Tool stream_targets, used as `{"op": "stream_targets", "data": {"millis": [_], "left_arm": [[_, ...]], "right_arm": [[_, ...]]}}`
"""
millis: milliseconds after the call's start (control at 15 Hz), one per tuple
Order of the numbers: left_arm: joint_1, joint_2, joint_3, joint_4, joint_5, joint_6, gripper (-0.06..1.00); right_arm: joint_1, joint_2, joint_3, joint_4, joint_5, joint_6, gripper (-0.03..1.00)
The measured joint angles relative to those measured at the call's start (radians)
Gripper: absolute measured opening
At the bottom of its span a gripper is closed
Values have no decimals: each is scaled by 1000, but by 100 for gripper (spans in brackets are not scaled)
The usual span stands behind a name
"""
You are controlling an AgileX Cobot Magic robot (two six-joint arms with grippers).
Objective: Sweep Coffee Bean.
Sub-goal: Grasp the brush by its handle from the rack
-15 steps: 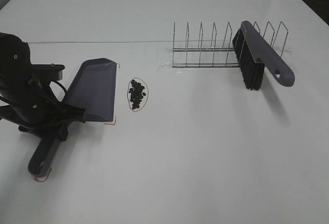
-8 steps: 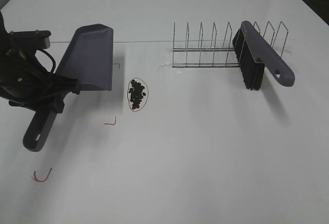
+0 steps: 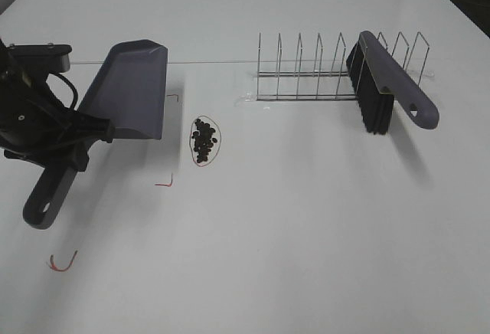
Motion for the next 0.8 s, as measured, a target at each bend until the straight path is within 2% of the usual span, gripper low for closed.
{"op": "stream_targets", "data": {"millis": [200, 333, 600, 733, 800], "left_arm": [[0, 0, 0, 0, 1, 0, 35], [0, 0, 0, 0, 1, 0, 35], [0, 0, 0, 0, 1, 0, 35], [0, 0, 0, 0, 1, 0, 35], [0, 0, 0, 0, 1, 0, 35]], "right_arm": [[1, 259, -97, 1, -5, 0, 70], [1, 496, -214, 2, -20, 0, 70], [1, 794, -399, 10, -19, -29, 70], [1, 1013, -587, 86, -19, -45, 70], [1, 1052, -621, 104, -19, -56, 70]]}}
